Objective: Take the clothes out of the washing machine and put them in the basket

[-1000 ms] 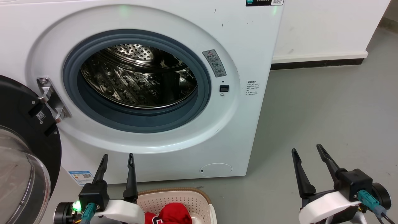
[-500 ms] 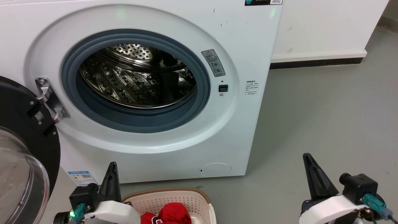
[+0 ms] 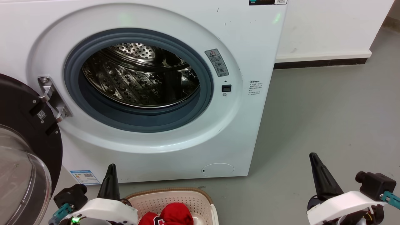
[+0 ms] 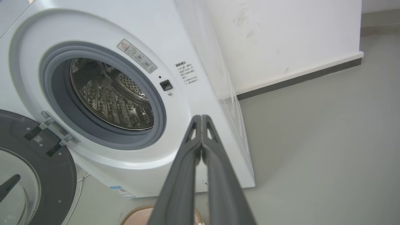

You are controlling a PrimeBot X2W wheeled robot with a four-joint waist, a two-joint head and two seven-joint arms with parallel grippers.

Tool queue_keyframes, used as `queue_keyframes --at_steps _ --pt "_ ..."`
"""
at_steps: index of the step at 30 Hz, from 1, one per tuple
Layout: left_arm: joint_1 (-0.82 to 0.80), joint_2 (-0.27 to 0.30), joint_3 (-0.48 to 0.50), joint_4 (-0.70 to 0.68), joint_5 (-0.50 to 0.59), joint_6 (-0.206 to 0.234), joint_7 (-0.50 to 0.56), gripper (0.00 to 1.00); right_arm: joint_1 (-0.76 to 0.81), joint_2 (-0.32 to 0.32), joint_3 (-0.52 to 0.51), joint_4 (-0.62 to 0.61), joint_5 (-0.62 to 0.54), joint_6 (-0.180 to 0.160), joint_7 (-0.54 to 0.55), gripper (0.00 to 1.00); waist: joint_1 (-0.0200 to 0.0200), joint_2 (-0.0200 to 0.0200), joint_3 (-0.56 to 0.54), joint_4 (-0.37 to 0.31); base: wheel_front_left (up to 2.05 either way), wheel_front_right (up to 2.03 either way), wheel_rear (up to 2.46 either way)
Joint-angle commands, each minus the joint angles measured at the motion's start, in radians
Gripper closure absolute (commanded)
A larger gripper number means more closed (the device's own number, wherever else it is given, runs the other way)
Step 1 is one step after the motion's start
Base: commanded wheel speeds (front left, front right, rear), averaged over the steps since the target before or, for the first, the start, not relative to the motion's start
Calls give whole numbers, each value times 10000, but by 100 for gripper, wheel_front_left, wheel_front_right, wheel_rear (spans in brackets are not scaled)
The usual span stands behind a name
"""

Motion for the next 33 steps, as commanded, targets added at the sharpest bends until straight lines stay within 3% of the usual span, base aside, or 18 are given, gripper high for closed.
queue_keyframes --at_steps 1,33 --pt "-312 4 83 -136 -306 -65 56 100 -310 -83 -30 -78 356 -1 20 100 0 0 2 6 0 0 0" --pt "-637 -86 585 62 -4871 -625 1172 100 -752 -210 -377 597 5242 -2 533 100 0 0 73 232 0 0 0"
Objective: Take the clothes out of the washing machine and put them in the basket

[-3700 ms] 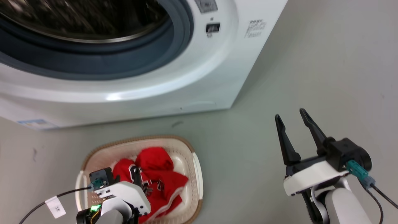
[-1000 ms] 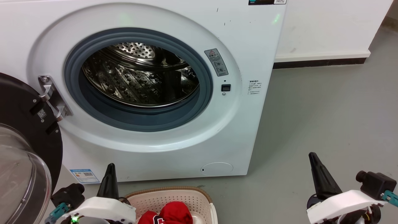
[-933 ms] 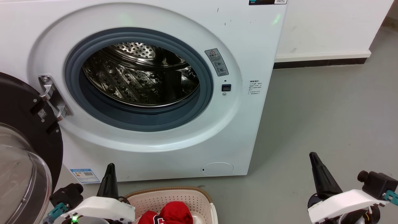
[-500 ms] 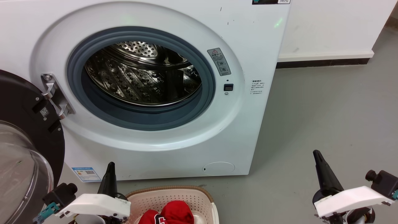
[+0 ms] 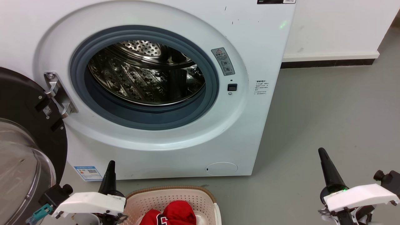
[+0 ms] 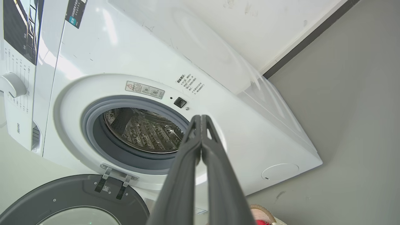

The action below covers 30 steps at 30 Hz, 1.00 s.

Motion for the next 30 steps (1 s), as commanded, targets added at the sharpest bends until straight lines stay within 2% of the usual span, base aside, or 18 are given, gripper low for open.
queue_keyframes --at_steps 1,30 --pt "-261 26 67 -67 -268 -63 66 100 -260 -70 -38 -35 322 0 43 100 0 -1 3 9 0 0 0" --pt "-482 -43 419 87 -3307 -439 825 100 -560 -59 -393 433 3475 0 477 100 0 -1 67 214 0 0 0"
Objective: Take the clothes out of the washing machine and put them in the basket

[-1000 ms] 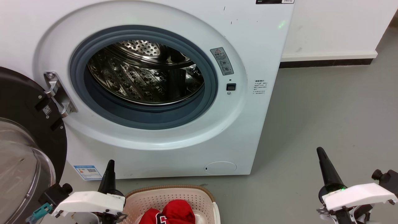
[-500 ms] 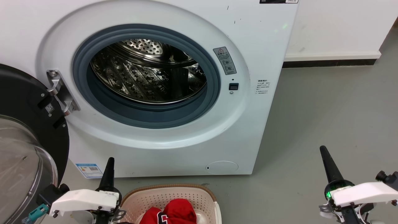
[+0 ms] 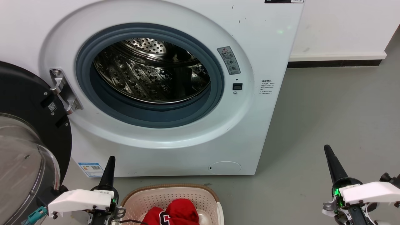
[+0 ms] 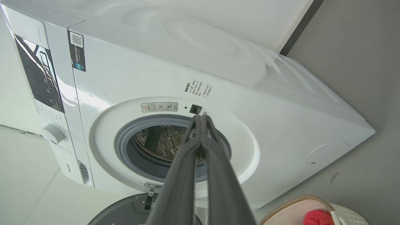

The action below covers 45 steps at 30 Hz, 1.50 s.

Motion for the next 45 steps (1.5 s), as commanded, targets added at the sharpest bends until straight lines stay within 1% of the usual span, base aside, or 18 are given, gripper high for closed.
queue_keyframes --at_steps 1,31,42,45 --pt "-237 4 69 -21 -236 -71 68 100 -240 -42 -47 -4 268 1 33 100 0 0 4 11 0 0 0" --pt "-392 -53 334 101 -2604 -375 651 100 -471 27 -382 374 2680 1 439 100 0 0 68 216 0 0 0" --pt "-411 -72 424 144 -3374 -455 846 100 -522 57 -499 499 3447 0 561 100 0 0 92 293 0 0 0" --pt "-403 -74 421 145 -3382 -459 854 100 -518 67 -514 502 3440 0 585 100 0 0 94 299 0 0 0"
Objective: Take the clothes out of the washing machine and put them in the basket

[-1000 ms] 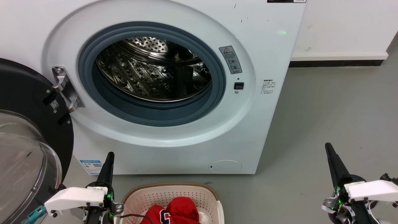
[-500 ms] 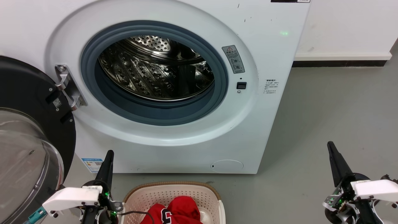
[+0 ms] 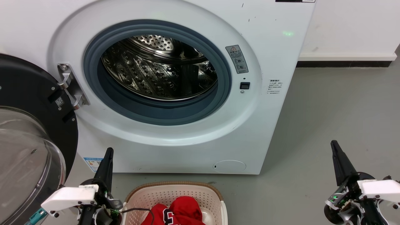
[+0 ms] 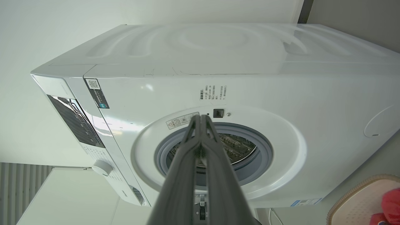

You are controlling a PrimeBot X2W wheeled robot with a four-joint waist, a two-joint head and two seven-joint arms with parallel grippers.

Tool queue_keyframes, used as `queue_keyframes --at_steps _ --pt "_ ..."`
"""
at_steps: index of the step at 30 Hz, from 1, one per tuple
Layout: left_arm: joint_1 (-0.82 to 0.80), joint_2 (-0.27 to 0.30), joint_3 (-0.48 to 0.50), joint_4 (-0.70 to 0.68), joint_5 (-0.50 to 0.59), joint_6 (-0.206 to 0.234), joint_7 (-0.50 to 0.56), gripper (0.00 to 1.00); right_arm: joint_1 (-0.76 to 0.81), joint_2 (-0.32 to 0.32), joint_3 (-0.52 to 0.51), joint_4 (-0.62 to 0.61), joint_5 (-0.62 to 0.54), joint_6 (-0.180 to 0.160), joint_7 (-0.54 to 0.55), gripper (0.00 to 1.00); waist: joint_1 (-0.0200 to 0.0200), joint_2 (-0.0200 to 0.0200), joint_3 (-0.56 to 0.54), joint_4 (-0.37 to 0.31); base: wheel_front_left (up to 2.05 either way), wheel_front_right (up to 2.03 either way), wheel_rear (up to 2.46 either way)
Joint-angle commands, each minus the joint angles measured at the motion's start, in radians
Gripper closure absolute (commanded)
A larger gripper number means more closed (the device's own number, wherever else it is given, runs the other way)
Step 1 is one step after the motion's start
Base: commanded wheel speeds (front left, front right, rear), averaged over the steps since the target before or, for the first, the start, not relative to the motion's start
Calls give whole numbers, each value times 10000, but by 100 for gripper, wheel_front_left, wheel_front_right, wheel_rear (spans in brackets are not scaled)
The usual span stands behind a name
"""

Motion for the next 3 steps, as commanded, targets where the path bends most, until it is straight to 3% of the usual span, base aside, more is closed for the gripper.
queue_keyframes --at_steps 1,3 --pt "-60 -13 32 13 -15 -49 33 100 -114 29 -20 21 12 0 49 100 0 0 0 -1 0 0 0" --pt "-59 -13 32 12 -15 -49 33 100 -116 35 -28 21 0 0 60 100 0 0 0 -1 0 0 0"
